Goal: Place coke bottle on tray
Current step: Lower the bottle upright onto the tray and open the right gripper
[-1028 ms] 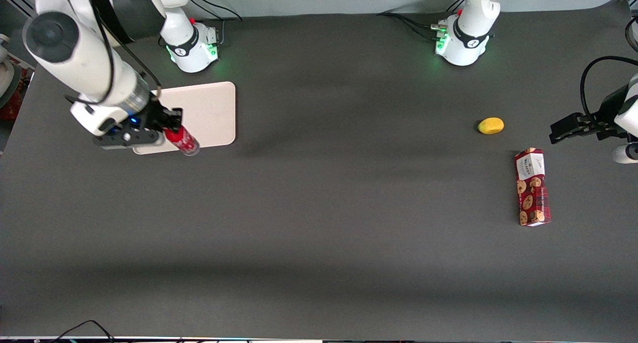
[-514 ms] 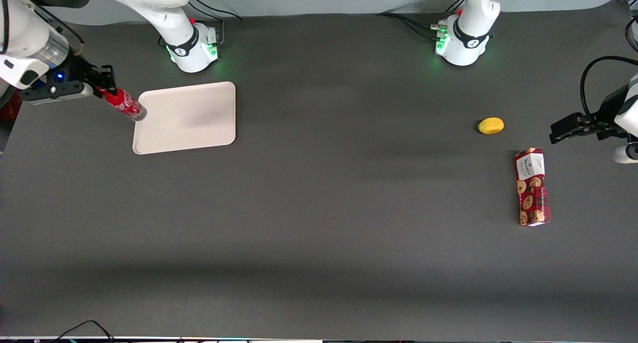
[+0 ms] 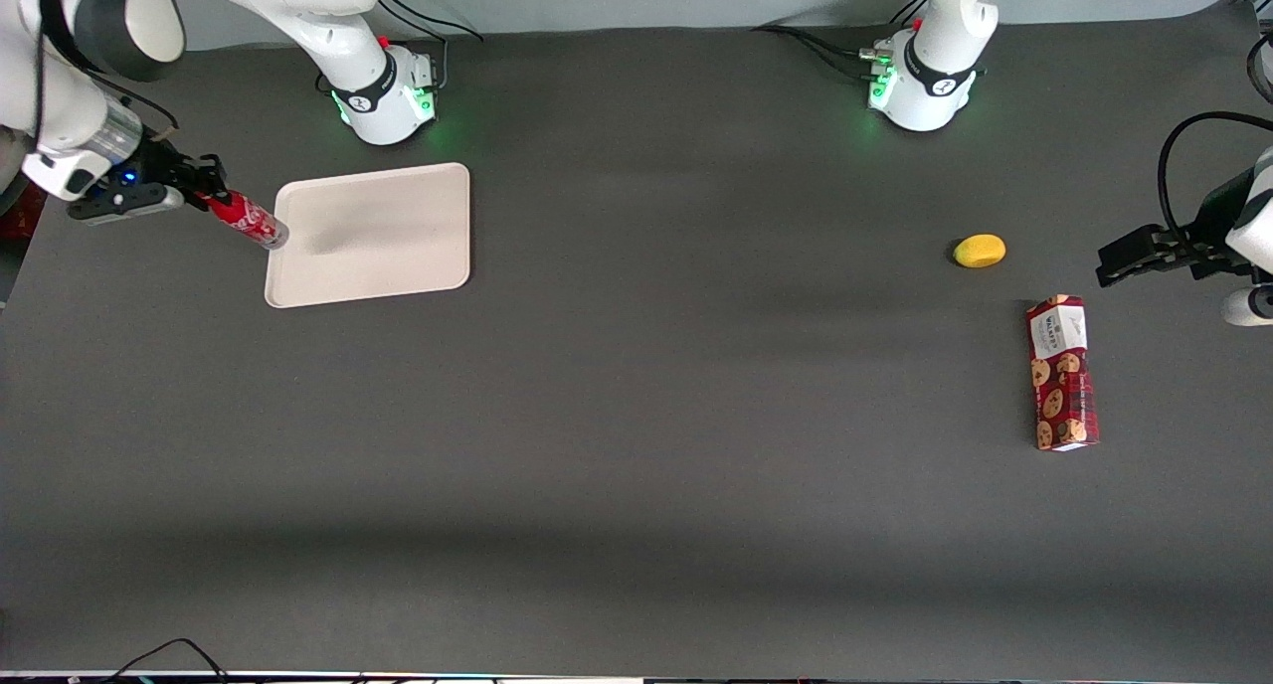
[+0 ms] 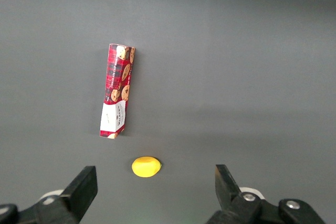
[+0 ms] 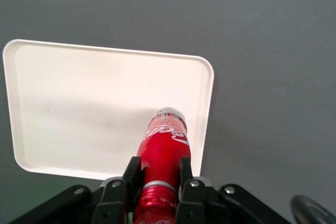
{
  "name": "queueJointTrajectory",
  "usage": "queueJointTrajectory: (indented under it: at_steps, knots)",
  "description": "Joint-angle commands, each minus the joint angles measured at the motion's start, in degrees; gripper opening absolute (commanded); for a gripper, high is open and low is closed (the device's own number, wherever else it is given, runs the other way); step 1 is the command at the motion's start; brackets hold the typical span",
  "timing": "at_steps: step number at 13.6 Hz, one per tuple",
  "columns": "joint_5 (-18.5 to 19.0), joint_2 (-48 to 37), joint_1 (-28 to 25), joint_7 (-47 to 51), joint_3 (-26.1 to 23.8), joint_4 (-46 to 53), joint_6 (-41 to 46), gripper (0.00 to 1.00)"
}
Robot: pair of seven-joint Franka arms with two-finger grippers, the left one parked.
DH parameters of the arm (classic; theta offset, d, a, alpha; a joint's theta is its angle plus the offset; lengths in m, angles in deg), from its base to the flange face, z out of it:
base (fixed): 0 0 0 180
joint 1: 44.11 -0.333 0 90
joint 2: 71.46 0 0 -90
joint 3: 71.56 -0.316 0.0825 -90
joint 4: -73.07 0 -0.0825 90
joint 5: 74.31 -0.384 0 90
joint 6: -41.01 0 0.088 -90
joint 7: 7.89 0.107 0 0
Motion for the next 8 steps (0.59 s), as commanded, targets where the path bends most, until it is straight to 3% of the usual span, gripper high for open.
queueJointTrajectory:
  at_steps: [1, 3, 8]
  knots:
    - [0.6, -0.4, -0.3, -0.8, 0.1, -4.1, -5.3, 0.0]
    - [3.3, 0.6, -0.2, -0.4, 0.1, -5.3, -8.1, 0.0]
    - [3.6, 6.9, 0.4, -0.1, 0.2, -6.2, -15.5, 0.0]
